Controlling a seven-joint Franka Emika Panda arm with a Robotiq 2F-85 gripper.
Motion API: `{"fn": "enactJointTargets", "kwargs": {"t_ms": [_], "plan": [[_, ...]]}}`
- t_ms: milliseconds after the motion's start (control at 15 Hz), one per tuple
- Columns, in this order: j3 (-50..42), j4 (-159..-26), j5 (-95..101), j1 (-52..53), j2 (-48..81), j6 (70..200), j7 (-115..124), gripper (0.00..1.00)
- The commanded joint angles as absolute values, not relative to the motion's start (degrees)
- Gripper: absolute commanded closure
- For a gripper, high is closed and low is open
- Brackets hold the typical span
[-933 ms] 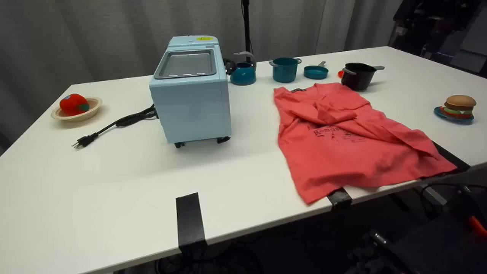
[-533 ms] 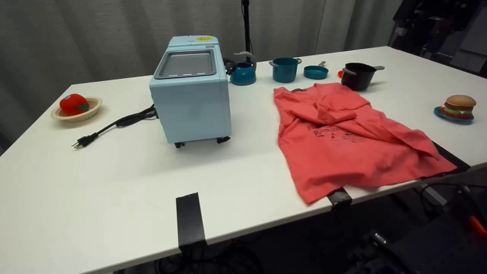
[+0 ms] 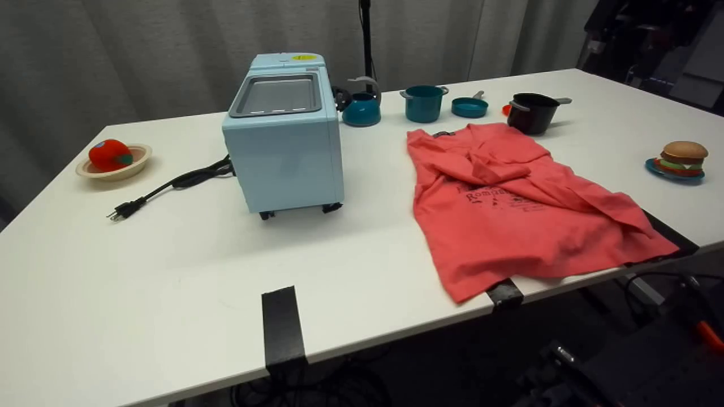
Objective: Unfold the sleeves of the orange sweatshirt
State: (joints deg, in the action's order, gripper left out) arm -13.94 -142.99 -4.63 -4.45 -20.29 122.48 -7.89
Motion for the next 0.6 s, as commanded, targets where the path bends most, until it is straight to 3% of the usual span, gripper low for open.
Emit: {"fn": "enactJointTargets", "kwargs": {"t_ms": [0, 533], "plan": [[-12.7, -142.9, -5.1, -5.7, -20.2, 122.3, -8.3, 0.00], [-11.7, -140.9, -5.8, -4.4, -17.1, 124.3, -8.5, 0.00]]}}
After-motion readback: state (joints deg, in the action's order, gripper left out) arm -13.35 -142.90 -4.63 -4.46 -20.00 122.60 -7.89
